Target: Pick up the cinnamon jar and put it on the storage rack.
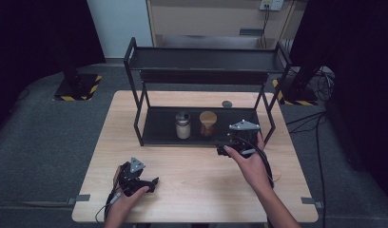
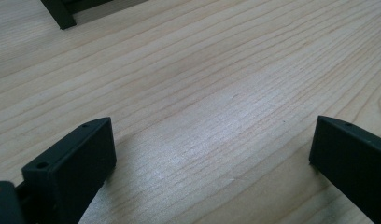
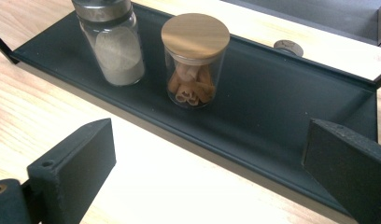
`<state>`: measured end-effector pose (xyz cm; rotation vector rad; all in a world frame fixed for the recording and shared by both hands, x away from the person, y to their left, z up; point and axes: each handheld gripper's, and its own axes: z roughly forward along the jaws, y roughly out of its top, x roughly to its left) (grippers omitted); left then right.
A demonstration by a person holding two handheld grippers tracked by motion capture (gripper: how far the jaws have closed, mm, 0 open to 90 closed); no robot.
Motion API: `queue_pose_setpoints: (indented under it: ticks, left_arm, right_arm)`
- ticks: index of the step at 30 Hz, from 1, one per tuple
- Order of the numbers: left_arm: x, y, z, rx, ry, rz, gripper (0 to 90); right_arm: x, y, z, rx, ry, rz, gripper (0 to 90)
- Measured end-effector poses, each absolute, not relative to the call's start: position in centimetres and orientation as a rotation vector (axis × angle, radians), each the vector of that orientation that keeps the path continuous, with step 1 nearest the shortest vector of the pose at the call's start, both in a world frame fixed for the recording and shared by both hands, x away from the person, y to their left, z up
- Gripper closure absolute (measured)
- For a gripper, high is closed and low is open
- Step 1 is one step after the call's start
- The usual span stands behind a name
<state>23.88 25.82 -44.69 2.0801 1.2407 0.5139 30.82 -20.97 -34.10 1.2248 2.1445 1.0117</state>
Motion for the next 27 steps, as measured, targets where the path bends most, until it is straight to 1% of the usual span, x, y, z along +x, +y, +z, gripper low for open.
queue_pose_setpoints:
  ticks: [27]
  left_arm:
    - [23.9,25.8,-44.7,2.08,1.241,0.514,0.0]
  right_arm:
    - [28.9,-23.9,-33.0,1.239,2.168,0.996,2.9]
